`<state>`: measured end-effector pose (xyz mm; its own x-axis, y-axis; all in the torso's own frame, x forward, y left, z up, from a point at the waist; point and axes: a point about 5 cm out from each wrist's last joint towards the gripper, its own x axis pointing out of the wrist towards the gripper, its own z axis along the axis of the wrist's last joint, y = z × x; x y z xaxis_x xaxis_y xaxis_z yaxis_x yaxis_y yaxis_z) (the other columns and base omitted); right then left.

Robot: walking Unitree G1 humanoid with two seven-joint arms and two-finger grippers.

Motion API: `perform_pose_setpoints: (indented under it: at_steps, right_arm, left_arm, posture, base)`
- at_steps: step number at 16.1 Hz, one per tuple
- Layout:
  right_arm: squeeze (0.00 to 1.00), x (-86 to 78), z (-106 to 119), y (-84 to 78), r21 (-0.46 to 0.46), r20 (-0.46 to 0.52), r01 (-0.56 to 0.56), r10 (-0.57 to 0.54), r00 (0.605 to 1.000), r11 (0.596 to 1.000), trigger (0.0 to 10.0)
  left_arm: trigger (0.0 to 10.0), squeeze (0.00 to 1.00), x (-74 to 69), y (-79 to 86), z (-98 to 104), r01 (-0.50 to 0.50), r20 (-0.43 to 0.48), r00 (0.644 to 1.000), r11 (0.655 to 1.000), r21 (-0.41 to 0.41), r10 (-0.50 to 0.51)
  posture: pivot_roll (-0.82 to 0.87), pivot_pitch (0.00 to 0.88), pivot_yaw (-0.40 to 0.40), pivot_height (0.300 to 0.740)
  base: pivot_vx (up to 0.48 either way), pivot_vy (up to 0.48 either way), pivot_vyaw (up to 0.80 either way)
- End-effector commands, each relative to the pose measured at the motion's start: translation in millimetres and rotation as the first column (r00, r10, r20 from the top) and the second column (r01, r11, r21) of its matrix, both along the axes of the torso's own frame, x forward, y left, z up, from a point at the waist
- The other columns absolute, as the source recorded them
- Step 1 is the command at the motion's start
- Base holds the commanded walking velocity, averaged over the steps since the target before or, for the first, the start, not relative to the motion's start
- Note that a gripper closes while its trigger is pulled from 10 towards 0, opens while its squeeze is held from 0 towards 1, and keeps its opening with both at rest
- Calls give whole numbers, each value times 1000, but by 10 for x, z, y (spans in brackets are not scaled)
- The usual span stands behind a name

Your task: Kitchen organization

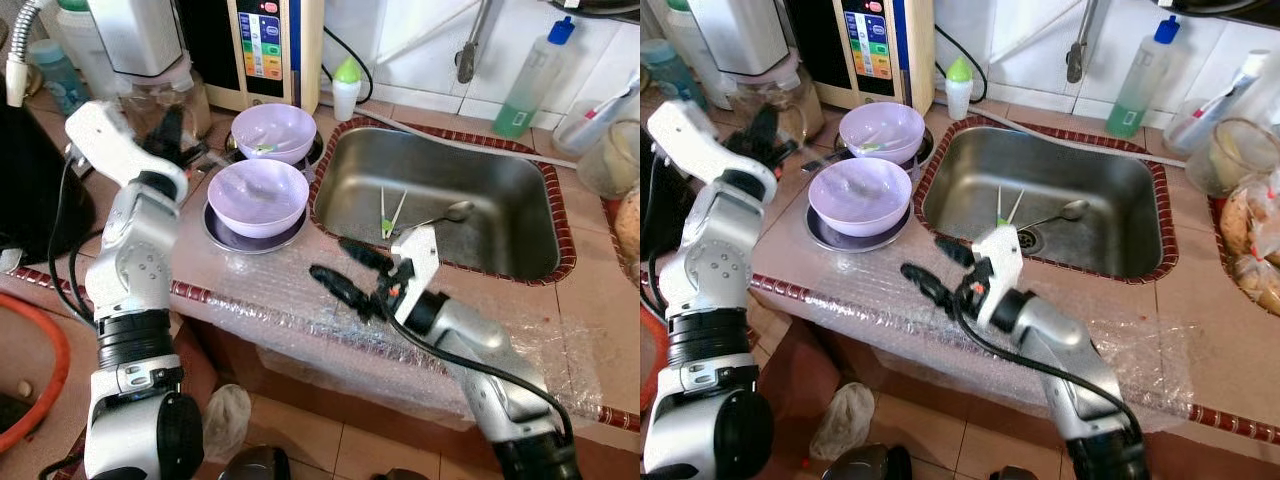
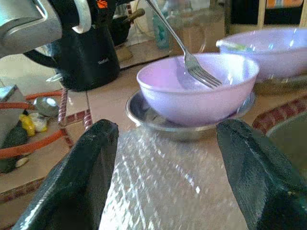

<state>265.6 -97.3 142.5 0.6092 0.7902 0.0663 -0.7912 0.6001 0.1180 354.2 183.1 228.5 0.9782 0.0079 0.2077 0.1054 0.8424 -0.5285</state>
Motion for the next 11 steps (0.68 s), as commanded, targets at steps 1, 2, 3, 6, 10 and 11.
perform_pose_setpoints:
  at_steps: [1, 2, 3, 6, 10, 11]
  right_arm:
    - [0, 55, 26, -17, -30, 45, 32, -30, 999, 999, 10000]
    - [0, 112, 88, -28, -44, 99, 67, -62, 993, 997, 10000]
    - [0, 148, 148, -19, -53, 142, 84, -75, 987, 995, 10000]
    - [0, 144, 212, 73, -83, 175, 2, 12, 985, 997, 10000]
    - [0, 210, 346, 92, -110, 238, -38, 63, 969, 993, 10000]
    - [0, 240, 378, 96, -126, 270, -22, 55, 961, 992, 10000]
  left_arm:
    - [0, 0, -21, -62, 169, 21, 81, 996, 998, 63, -26]
    - [0, 0, -39, -133, 282, 47, 140, 988, 992, 114, -63]
    - [0, 0, -51, -242, 376, 85, 187, 975, 980, 178, -118]
    - [0, 0, -77, -564, 542, 177, 252, 931, 929, 324, -265]
    - [0, 0, -68, -826, 656, 239, 293, 888, 901, 363, -354]
    - [0, 0, -85, -889, 652, 263, 290, 876, 887, 380, -385]
  posture:
    - [10, 23, 41, 740]
    - [10, 22, 45, 740]
    - [10, 20, 48, 740]
    - [9, 19, 51, 740]
    - [-8, 12, 62, 740]
    - [-8, 12, 62, 740]
  base:
    - [0, 0, 0]
    - [0, 0, 0]
    - [0, 0, 0]
    - [0, 0, 0]
    - [0, 0, 0]
    - [0, 0, 0]
